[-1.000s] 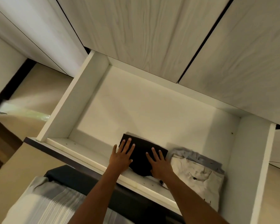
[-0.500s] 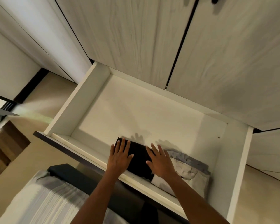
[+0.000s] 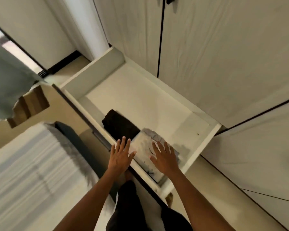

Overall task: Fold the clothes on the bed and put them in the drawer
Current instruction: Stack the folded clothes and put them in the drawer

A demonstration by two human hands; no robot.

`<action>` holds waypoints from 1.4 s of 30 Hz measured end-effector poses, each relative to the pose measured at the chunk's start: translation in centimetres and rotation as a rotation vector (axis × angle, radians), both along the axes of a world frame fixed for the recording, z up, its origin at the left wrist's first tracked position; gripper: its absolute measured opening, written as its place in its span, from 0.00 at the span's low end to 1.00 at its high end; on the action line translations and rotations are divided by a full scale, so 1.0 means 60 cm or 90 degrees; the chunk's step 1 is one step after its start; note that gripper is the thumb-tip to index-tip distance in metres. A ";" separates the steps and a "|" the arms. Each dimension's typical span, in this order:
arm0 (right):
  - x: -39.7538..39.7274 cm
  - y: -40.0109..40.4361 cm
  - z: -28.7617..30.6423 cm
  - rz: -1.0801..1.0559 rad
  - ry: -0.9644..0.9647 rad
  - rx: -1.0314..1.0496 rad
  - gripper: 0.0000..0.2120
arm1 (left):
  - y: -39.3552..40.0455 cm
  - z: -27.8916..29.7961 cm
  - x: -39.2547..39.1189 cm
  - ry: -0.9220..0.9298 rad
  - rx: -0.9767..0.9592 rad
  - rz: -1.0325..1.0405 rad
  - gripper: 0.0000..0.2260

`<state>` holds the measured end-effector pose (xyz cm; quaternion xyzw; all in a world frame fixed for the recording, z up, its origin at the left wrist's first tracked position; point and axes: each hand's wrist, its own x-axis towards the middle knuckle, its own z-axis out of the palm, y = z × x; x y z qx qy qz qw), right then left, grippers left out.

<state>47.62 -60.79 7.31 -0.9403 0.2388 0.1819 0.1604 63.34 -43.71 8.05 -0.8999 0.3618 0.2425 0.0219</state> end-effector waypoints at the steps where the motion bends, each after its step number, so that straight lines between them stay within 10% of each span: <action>1: -0.016 0.004 0.005 0.016 0.015 0.019 0.31 | 0.014 0.003 -0.023 0.001 -0.009 0.017 0.32; 10: -0.092 0.086 0.085 0.247 0.032 0.095 0.43 | 0.194 0.038 -0.289 0.044 -0.166 0.401 0.32; 22: -0.162 0.498 0.105 0.828 -0.061 0.015 0.32 | 0.505 0.088 -0.695 -0.093 -0.153 0.985 0.39; 32: -0.417 0.827 0.153 1.090 -0.057 0.072 0.34 | 0.673 0.122 -1.075 -0.199 -0.051 1.289 0.36; 42: -0.454 1.133 0.116 1.310 -0.056 0.021 0.35 | 0.881 0.111 -1.137 -0.280 -0.019 1.425 0.37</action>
